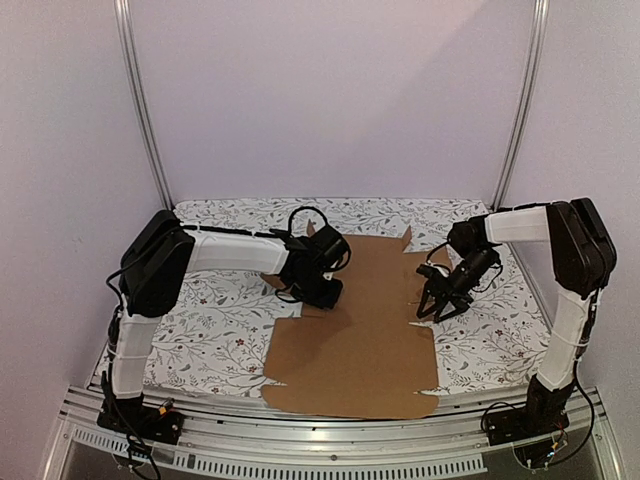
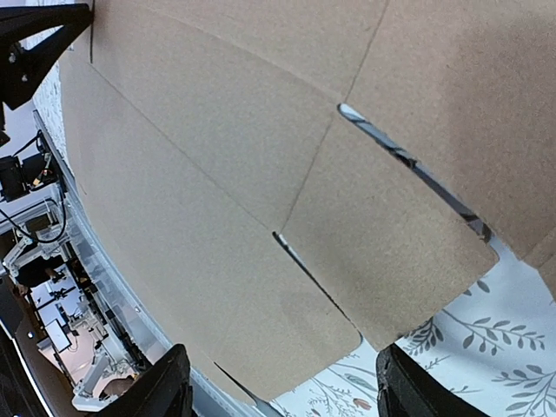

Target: Fold the paper box

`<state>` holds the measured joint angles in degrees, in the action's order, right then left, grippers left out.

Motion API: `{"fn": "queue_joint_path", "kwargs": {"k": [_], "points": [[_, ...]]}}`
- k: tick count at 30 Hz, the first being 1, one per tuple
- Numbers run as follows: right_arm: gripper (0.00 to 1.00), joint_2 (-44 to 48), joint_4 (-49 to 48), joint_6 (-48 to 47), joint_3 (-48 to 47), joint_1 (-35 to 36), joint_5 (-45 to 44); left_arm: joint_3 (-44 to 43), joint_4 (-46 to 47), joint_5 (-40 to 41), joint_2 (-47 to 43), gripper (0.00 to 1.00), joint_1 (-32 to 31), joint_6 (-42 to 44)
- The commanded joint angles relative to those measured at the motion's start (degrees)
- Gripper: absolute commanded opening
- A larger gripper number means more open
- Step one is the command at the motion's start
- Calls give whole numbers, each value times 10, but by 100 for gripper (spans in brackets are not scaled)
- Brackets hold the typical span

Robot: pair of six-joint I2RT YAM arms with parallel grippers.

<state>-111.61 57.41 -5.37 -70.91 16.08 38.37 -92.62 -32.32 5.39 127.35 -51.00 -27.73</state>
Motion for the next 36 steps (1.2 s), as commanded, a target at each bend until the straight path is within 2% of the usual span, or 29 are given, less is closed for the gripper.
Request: {"fn": "queue_joint_path", "kwargs": {"k": [1,14,27,36], "points": [[71,50,-26,-18,-9,11,73,32,-14,-35,80,0,-23,-4],[71,15,-32,-16,-60,43,77,44,-4,-41,81,0,-29,0],[71,-75,-67,14,-98,60,78,72,16,-48,75,0,-29,2],[70,-147,-69,44,-109,57,1,83,24,-49,71,0,-27,9]]}}
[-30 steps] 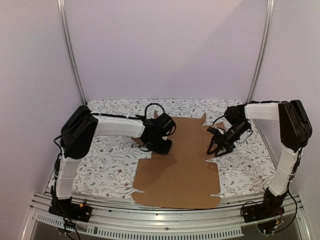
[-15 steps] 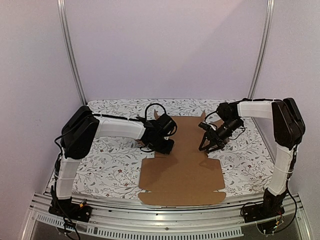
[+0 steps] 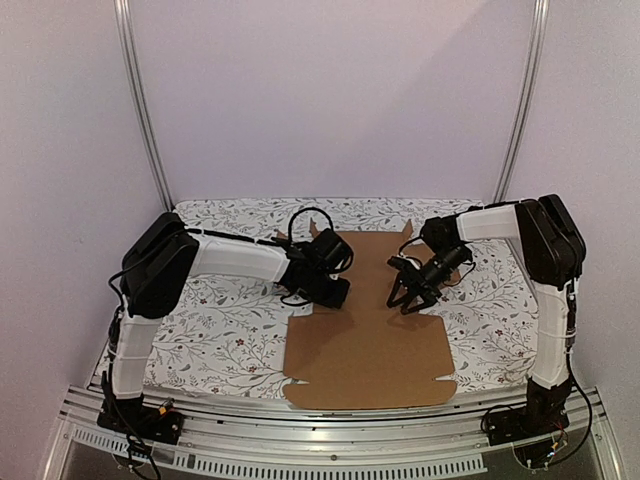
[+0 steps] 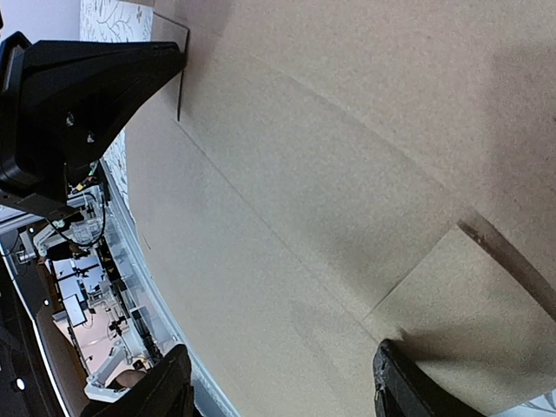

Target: Fold the paper box

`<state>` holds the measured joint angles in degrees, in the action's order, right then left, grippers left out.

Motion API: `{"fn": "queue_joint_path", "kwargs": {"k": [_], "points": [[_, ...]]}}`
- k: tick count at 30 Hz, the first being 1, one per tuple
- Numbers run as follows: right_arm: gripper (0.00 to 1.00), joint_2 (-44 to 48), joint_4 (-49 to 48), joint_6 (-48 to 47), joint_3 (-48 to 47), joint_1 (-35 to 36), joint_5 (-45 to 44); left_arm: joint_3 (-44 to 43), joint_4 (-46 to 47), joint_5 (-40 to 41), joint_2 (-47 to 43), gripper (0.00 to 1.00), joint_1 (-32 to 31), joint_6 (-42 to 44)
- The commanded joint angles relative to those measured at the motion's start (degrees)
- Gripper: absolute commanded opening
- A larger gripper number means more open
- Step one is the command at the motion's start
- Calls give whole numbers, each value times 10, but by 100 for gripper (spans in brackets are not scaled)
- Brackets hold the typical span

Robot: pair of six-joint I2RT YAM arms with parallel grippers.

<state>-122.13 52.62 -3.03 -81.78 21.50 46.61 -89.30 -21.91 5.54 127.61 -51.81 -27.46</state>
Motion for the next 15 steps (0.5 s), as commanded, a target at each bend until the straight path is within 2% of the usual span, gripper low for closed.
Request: {"fn": "queue_joint_path", "kwargs": {"k": [1,7,15], "points": [[71,-47,-22,24,0,3,-95,52,-78,-51,68,0,-19,7],[70,-74,-20,78,-2,-15,-114,68,-64,-51,62,0,-16,15],[68,-121,11,102,-23,-23,-103,69,-56,-66,59,0,-17,42]]}}
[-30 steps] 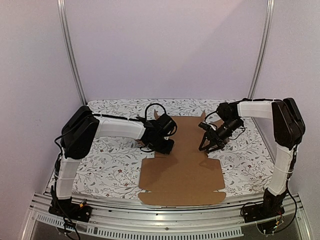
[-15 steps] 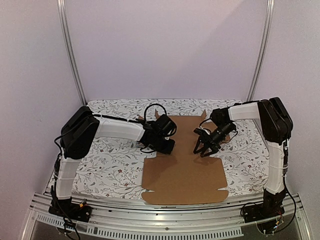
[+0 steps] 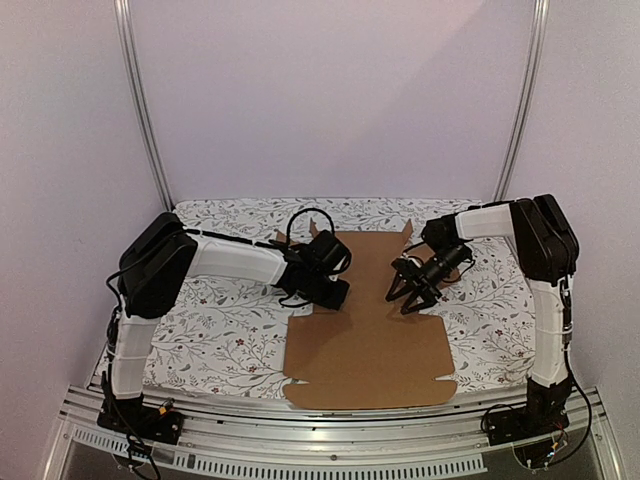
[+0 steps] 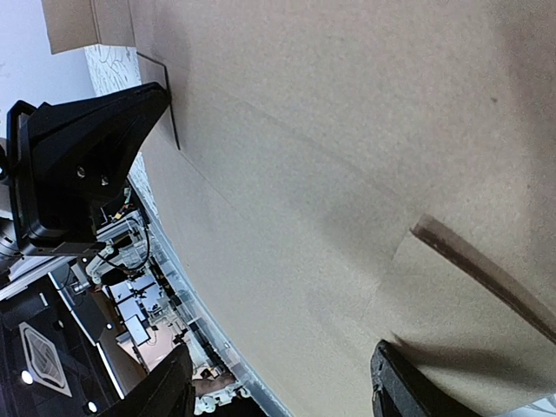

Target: Fold the paper box

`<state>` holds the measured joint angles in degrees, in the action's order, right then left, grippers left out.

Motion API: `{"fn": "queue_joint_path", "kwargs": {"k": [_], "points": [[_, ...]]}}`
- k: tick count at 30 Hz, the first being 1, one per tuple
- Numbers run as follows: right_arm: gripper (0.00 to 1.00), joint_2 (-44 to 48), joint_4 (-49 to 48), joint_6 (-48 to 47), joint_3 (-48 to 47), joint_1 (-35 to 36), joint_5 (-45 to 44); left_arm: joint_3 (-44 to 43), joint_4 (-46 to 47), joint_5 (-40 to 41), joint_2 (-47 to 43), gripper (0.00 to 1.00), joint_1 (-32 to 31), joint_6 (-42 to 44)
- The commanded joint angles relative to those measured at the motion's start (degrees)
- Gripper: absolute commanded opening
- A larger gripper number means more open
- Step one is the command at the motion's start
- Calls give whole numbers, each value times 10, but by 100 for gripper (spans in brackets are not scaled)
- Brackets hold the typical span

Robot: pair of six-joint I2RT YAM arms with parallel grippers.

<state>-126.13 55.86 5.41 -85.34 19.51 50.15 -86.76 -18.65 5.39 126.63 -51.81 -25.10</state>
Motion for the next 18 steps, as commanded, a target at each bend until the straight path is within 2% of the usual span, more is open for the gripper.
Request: {"fn": "queue_joint_path", "kwargs": {"k": [1,9,15,18], "points": [[68,-86,-17,19,8,-3,-140,43,-89,-67,70,0,-16,22],[65,-142,11,4,-13,-3,-138,40,-101,-67,65,0,-15,39],[64,-93,49,-106,-14,-3,-46,43,-100,-70,66,0,-9,38],[62,-56,77,-175,-15,-6,-33,48,-93,-73,63,0,-8,35]]}}
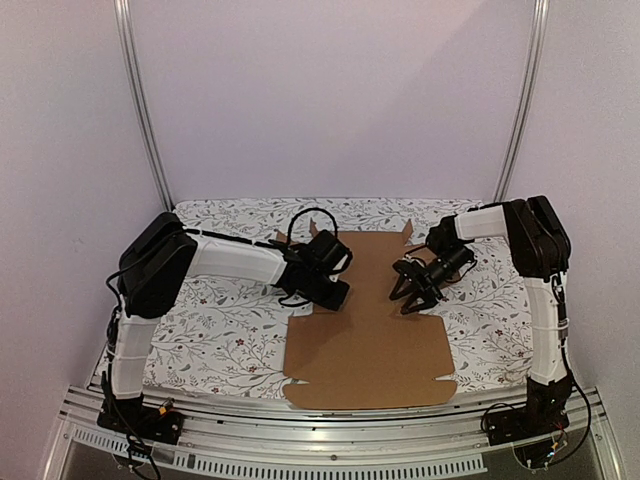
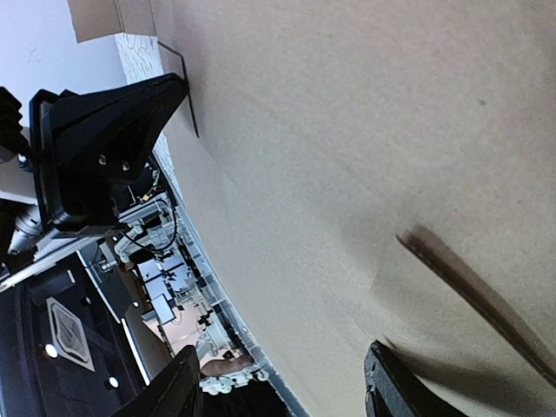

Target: Fold the paper box

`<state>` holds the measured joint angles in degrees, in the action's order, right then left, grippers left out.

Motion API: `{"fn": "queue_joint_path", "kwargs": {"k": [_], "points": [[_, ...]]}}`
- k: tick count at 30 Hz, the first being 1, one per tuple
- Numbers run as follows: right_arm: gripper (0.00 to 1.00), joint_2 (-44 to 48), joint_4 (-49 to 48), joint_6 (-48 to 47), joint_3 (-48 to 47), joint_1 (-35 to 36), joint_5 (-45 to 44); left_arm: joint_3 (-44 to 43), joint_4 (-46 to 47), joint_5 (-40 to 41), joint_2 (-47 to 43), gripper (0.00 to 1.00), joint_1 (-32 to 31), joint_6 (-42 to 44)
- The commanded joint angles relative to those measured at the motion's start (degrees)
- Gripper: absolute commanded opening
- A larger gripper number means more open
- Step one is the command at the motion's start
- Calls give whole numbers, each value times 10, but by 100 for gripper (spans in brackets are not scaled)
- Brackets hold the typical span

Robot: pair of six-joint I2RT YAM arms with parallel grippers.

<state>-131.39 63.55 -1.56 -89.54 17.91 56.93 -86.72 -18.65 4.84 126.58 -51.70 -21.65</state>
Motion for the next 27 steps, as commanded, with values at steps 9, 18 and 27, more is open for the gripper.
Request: {"fn": "queue_joint_path", "kwargs": {"k": [9,18,27], "points": [[43,6,33,-122,-19,-25,-97,53,-83,-72,56,0,-10,-1],[35,-39,88,-140,-82,-32,-60,68,-75,-70,53,0,-11,4],[26,-86,302,-297,-172,-32,15,69,-74,-61,53,0,-9,6]]}}
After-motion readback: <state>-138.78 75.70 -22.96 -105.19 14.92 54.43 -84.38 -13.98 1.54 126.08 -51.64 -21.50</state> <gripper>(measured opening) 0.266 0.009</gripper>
